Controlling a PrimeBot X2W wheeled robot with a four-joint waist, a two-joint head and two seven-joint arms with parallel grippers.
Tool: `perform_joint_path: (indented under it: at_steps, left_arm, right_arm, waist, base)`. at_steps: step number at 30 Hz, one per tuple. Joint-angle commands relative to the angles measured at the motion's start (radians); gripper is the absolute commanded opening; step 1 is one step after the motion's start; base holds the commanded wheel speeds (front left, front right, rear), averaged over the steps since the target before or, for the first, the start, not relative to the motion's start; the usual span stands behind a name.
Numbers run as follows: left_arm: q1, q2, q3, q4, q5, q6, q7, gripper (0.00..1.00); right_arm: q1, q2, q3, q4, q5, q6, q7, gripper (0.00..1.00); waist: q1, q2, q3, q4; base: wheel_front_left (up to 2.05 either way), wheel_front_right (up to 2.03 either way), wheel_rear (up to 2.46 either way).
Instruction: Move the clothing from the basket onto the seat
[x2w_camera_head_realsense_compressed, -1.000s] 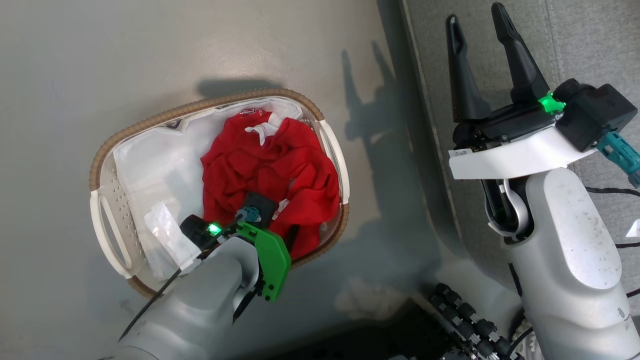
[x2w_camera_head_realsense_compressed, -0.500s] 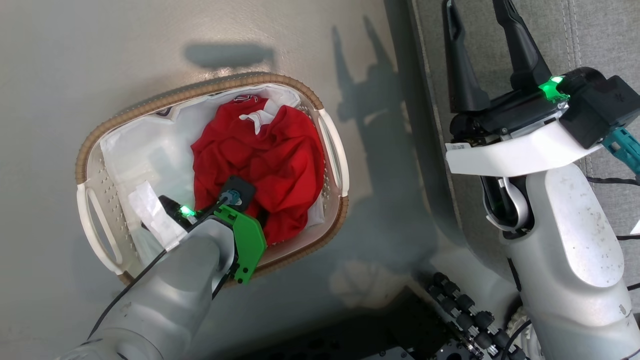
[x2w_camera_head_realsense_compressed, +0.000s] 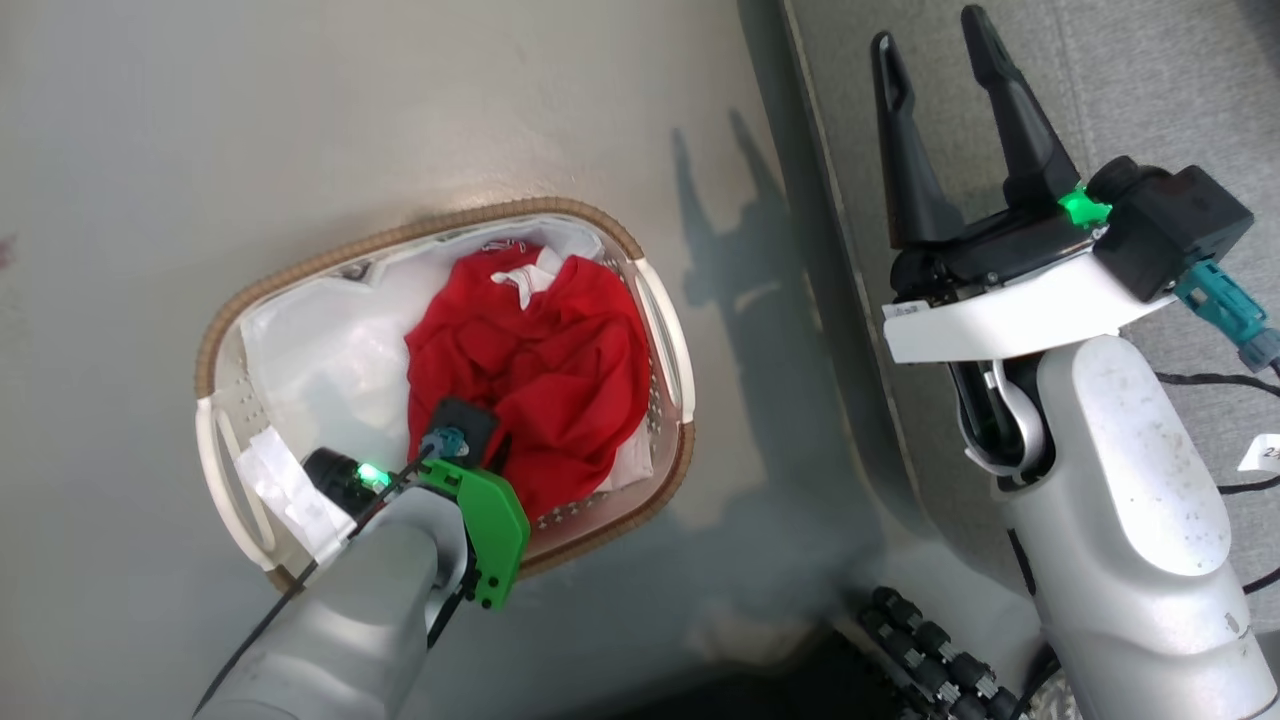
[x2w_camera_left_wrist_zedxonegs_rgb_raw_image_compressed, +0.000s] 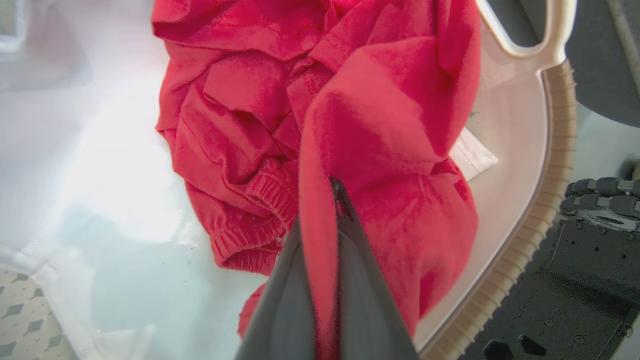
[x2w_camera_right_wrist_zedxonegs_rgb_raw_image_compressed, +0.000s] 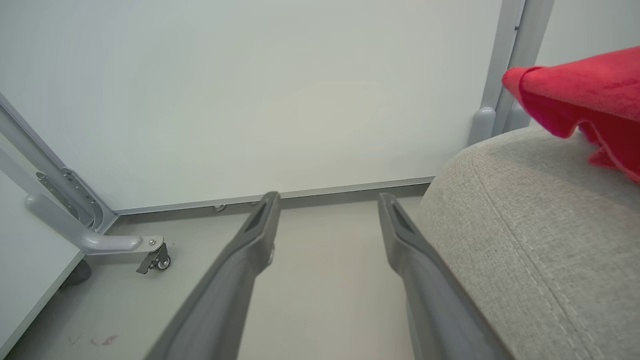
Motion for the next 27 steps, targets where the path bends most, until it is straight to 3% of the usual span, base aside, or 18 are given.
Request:
perform_joint_path:
  at_steps: [1, 7, 12, 20, 27]
  left_arm:
    - [0.024, -0.005, 0.003, -0.001, -0.012, -0.002, -0.012, 0.0]
    - [0.084, -0.011, 0.028, -0.022, -0.023, -0.002, -0.035, 0.0]
    - [0.138, -0.001, 0.116, -0.135, 0.013, 0.035, -0.033, 0.0]
    - [0.273, 0.033, 0.32, -0.346, 0.155, 0.085, -0.033, 0.0]
    - [0.399, 0.036, 0.526, -0.558, 0.325, 0.095, -0.034, 0.0]
  right_arm:
    - [0.024, -0.003, -0.001, 0.013, -0.002, -0.001, 0.0, 1.0]
    - [0.078, -0.004, 0.006, 0.068, -0.015, -0.001, 0.0, 1.0]
    - [0.144, -0.004, 0.009, 0.107, -0.046, -0.001, 0.0, 1.0]
    - [0.249, -0.004, 0.009, 0.15, -0.046, -0.001, 0.0, 1.0]
    - [0.318, -0.004, 0.019, 0.174, -0.028, -0.001, 0.0, 1.0]
  waist:
    - [0.0, 0.0, -0.08, 0.019]
    - [0.0, 0.0, -0.214, 0.053]
    - [0.0, 0.0, -0.324, 0.095]
    - [0.0, 0.0, -0.466, 0.156]
    - [0.0, 0.0, -0.562, 0.19]
  base:
    - [0.0, 0.0, 0.0]
    - [0.0, 0.0, 0.0]
    - [0.0, 0.0, 0.0]
    - [0.0, 0.0, 0.0]
    - [0.0, 0.0, 0.0]
